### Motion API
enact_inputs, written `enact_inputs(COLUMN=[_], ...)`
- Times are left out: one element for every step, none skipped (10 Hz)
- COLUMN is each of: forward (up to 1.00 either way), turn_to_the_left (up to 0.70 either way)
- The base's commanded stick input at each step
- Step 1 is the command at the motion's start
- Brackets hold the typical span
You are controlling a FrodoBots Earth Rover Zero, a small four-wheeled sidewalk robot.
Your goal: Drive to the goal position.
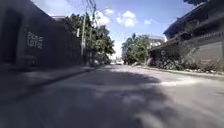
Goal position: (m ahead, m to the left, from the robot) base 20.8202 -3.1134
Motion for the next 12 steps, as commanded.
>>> enact_inputs(forward=[1.00,1.00,1.00,1.00,1.00,1.00,1.00,1.00,1.00,1.00,1.00,1.00], turn_to_the_left=[-0.03,-0.03,-0.03,-0.30,-0.41,-0.41,-0.32,-0.13,-0.04,-0.03,-0.03,-0.03])
